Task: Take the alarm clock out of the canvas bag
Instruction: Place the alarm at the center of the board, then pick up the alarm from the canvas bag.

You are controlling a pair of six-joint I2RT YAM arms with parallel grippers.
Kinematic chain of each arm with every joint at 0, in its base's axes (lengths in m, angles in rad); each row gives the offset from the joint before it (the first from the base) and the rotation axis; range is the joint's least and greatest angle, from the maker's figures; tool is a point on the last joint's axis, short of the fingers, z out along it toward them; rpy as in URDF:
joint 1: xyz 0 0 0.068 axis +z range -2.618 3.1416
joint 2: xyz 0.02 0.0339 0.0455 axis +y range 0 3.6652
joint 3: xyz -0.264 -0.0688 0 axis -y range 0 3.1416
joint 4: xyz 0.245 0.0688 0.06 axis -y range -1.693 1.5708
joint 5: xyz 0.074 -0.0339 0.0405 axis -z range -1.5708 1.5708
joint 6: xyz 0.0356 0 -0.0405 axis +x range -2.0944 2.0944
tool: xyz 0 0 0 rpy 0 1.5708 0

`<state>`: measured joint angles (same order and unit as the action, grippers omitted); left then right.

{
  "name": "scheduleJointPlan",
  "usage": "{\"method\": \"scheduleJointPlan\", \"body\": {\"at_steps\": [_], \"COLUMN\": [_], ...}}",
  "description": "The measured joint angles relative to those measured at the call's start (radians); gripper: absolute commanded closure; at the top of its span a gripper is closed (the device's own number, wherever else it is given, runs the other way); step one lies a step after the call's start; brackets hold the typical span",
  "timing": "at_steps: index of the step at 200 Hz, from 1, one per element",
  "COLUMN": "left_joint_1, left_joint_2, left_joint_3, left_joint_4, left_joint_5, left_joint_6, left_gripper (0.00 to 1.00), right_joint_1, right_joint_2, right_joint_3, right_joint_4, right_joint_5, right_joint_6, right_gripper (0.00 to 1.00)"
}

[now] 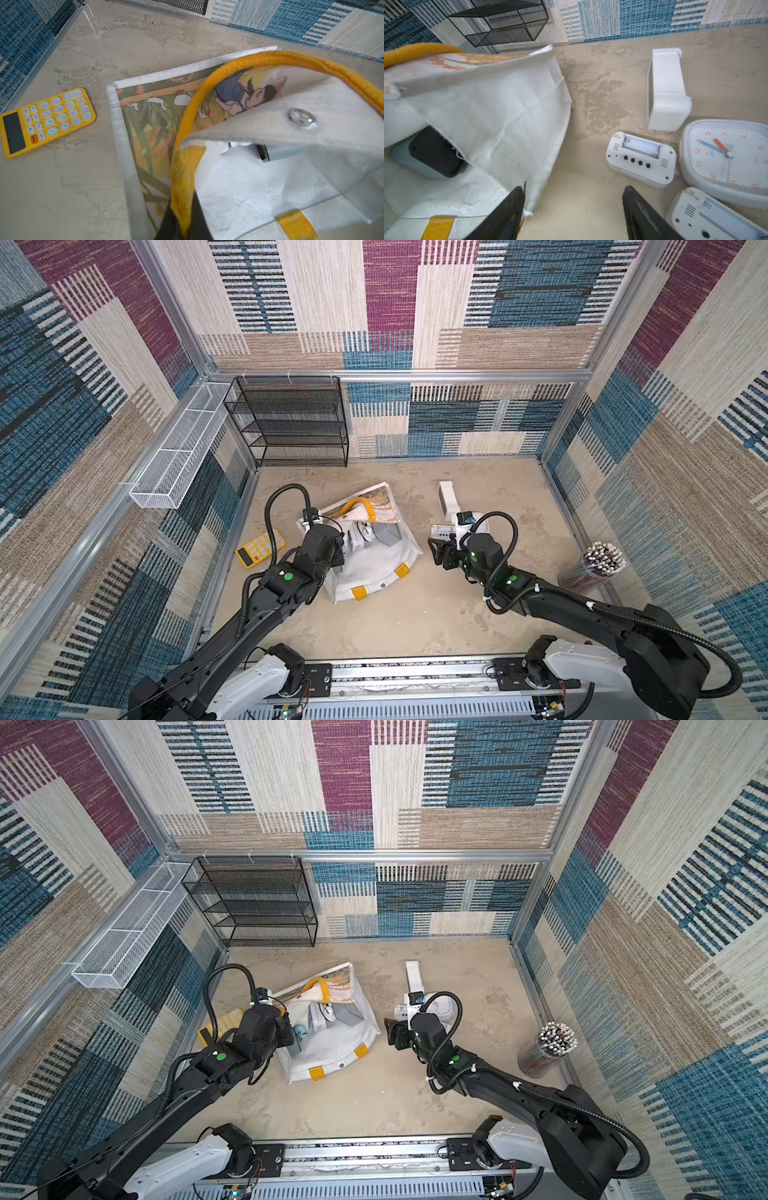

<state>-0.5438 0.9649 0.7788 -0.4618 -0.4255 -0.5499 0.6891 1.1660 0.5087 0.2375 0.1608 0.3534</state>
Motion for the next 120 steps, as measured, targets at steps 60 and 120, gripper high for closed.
{"method": "scheduleJointPlan", "body": {"at_steps": [60, 120], "left_joint_1": [0.000, -0.002], "left_joint_2": [0.019, 0.047], "left_joint_3": [0.028, 0.056], "left_joint_4": [-0.005, -0.006], "left_joint_5": [0.047, 0.100], "left_joint_6": [-0.011, -0.040], "left_gripper": [1.00, 1.00], "right_joint_1": [0.043, 0.056], "right_joint_2": [0.024, 0.055], "right_joint_3": [-0.019, 0.001], "right_joint_4": [0.059, 0.101], "right_joint_5": [-0.059, -0.072], "right_joint_6": [-0.031, -0.052], "right_gripper": [0.23, 0.23]}}
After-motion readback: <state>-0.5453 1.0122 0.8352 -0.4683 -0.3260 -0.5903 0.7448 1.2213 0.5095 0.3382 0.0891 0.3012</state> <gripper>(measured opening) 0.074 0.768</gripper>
